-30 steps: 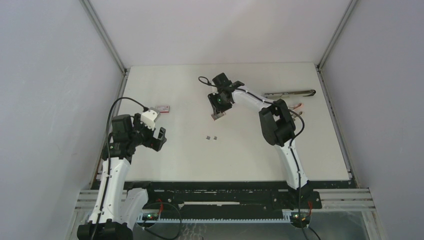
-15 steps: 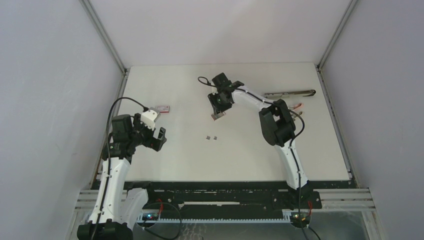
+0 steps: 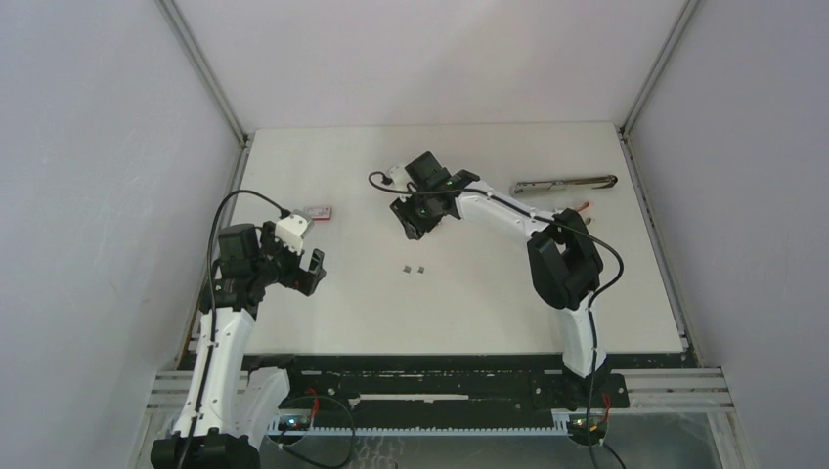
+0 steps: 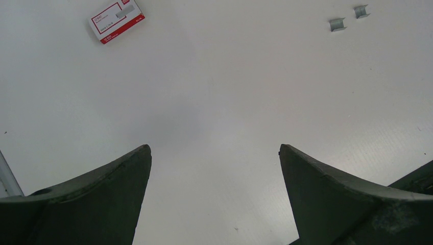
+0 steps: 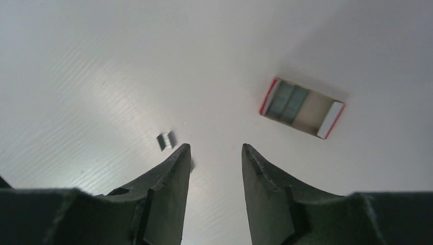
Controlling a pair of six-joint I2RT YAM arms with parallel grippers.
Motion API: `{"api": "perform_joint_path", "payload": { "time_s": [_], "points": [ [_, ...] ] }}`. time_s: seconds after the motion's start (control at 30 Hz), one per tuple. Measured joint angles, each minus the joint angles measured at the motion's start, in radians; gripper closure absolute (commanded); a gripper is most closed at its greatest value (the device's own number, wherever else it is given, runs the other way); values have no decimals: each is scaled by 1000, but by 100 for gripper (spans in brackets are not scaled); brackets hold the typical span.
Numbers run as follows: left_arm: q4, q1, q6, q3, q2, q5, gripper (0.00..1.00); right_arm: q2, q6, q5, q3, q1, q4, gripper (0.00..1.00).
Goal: Unload the staples from the stapler
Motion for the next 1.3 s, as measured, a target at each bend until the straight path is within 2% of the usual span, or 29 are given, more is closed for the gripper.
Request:
{"api": "perform_joint_path", "payload": {
  "time_s": [0.17,0.37,0.93,1.3],
  "points": [
    [0,0,0,0,0,0,0,-26,-78,-92,-82,8,-3,61],
    [0,0,0,0,-1,0,0,-26,-129,-121,-166,9,-21,66],
    [0,0,0,0,-7,-1,0,30,-155,-138,-170,27,-27,70],
    [0,0,0,0,-7,-1,0,43,-156,-138,-166,32,-30,78]
  ]
}}
